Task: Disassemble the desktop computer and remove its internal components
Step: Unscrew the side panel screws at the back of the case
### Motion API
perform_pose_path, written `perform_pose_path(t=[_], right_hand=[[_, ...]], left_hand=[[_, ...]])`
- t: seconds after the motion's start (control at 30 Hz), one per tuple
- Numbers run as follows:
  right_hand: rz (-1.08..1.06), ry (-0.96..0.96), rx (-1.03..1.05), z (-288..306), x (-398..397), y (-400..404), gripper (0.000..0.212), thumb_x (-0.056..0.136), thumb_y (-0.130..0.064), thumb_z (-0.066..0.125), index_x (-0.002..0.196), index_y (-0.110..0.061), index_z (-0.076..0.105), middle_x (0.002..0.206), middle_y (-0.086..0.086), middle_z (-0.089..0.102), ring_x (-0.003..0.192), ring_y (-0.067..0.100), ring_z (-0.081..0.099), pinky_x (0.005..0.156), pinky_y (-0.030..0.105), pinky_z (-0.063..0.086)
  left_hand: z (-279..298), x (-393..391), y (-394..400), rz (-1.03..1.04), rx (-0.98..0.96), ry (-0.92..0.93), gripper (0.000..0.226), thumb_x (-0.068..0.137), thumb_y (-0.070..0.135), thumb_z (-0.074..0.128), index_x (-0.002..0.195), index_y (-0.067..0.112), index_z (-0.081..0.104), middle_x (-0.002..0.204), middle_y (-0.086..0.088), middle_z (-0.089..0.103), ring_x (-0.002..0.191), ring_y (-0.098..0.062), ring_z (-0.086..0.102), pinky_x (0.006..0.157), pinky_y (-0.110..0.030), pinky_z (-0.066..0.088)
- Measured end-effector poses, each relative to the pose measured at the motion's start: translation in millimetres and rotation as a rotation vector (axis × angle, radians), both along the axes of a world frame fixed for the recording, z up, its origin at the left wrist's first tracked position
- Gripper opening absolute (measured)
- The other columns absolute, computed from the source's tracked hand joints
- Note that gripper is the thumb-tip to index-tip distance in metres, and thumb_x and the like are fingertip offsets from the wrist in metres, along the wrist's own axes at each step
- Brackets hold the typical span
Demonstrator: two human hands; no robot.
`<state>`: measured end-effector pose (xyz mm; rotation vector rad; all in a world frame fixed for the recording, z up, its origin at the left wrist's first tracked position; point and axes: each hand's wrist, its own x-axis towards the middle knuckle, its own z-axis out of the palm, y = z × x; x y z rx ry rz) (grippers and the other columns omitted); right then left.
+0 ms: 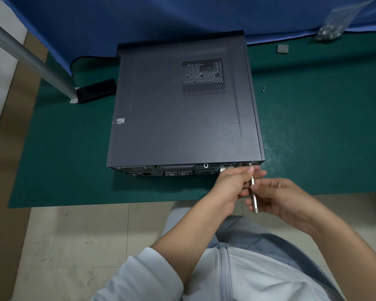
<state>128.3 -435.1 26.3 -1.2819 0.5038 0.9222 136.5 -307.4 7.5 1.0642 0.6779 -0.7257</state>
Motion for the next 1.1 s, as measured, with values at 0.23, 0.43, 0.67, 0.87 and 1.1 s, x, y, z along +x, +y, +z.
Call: perform_pose_path(t=[0.23,0.43,0.67,0.87,1.1], right_hand=[[0.008,-0.038,-0.144,-5.0,-0.4,5.1,0.004,0.082,-0.004,0.067,0.082,-0.005,0.063,0.075,0.011,0.069,0.059,0.017,0.065,0.056,0.029,0.055],[0.066,-0.15,-0.325,-11.4,0.6,4.7,0.021,0.076,-0.005,0.076,0.077,-0.007,0.056,0.058,0.002,0.06,0.054,0.016,0.061,0.053,0.03,0.053],[0.242,-0.35,-0.465,-12.4,-2.8,4.0,0.023,0.08,-0.005,0.072,0.076,-0.012,0.051,0.069,0.01,0.06,0.071,0.034,0.064,0.067,0.044,0.051],[0.17,-0.62,-0.15,13.6,8.0,23.3,0.016,0.091,-0.006,0.058,0.095,-0.021,0.06,0.065,0.0,0.061,0.052,0.008,0.052,0.052,0.017,0.042],[0.28,-0.958,-0.147,39.5,57.7,87.5,0.043,0.096,-0.01,0.04,0.109,-0.047,0.059,0.077,-0.021,0.057,0.063,-0.001,0.05,0.061,0.011,0.037]], left_hand=[[3.9,2.2,4.3,0.01,-0.045,-0.016,0.021,0.095,0.025,0.055,0.106,0.009,0.065,0.097,0.003,0.072,0.082,-0.013,0.067,0.062,-0.022,0.051],[3.8,1.8,3.3,0.057,-0.053,-0.018,0.024,0.093,0.024,0.059,0.106,0.005,0.065,0.105,-0.002,0.071,0.088,-0.017,0.069,0.074,-0.025,0.057],[9.5,-0.7,17.1,-0.063,0.065,-0.101,0.012,0.092,0.026,0.06,0.097,0.02,0.069,0.102,0.003,0.073,0.094,-0.011,0.068,0.09,-0.028,0.05],[49.5,6.9,66.7,-0.009,0.125,-0.319,0.012,0.091,0.024,0.06,0.094,0.017,0.07,0.095,0.003,0.073,0.083,-0.009,0.067,0.081,-0.022,0.051],[75.5,30.5,126.5,0.181,0.191,-0.392,0.01,0.089,0.019,0.062,0.091,0.02,0.072,0.083,0.004,0.071,0.071,-0.007,0.063,0.07,-0.017,0.052]])
